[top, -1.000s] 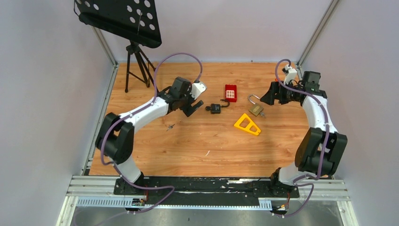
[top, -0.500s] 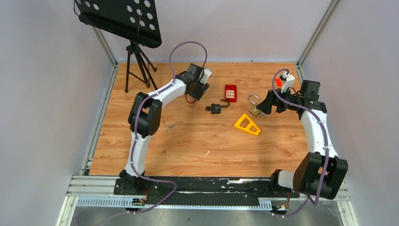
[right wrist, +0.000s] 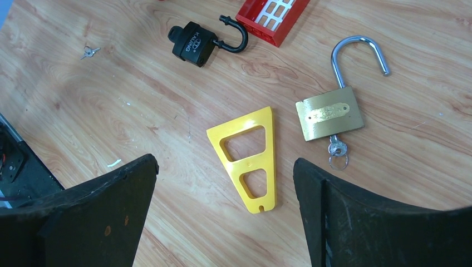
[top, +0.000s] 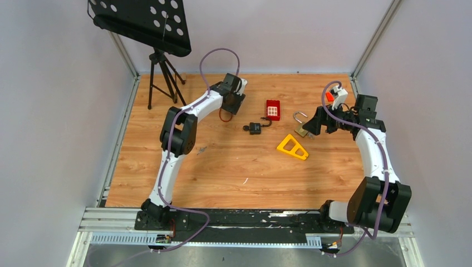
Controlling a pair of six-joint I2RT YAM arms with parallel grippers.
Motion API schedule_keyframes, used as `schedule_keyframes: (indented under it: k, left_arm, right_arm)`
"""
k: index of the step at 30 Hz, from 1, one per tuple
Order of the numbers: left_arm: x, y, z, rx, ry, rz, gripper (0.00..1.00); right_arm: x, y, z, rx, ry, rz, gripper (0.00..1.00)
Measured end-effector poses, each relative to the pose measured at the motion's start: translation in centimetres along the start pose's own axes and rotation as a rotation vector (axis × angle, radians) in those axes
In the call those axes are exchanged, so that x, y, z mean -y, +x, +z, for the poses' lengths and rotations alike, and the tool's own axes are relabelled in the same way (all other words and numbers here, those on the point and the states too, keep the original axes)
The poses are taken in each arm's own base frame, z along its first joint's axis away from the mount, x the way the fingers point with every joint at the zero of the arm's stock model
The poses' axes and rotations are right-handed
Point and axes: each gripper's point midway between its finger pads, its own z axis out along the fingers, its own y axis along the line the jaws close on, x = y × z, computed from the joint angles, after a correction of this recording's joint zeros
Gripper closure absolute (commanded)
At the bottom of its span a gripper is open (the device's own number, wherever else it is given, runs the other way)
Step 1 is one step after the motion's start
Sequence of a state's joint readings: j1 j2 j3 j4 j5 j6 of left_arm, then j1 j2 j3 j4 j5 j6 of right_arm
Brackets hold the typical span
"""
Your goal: Unlock with the key
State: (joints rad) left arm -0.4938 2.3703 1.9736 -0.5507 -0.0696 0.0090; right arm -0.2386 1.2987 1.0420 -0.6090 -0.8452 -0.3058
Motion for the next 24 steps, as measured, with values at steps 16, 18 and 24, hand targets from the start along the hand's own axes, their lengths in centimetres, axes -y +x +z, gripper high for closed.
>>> schedule_keyframes:
  k: [16,18,24]
  left_arm:
    - [0.6,1.3,-0.2,0.020,0.046,-0.053,0.80]
    - [0.7,2.8,-1.2,0.003,0.056,-0.037,0.84]
    - [1.0,7.2,-4.1,-0.057,0.098,0.070,0.94]
  right_arm:
    - [-0.3,0.2,0.1,0.000,-0.023,0.005,0.07]
    - [-0.3,0.2,0.2,0.000,-0.025,0.005,0.08]
    - [-0.3,0.4,0.3,-0.005,-0.035,0.014,0.08]
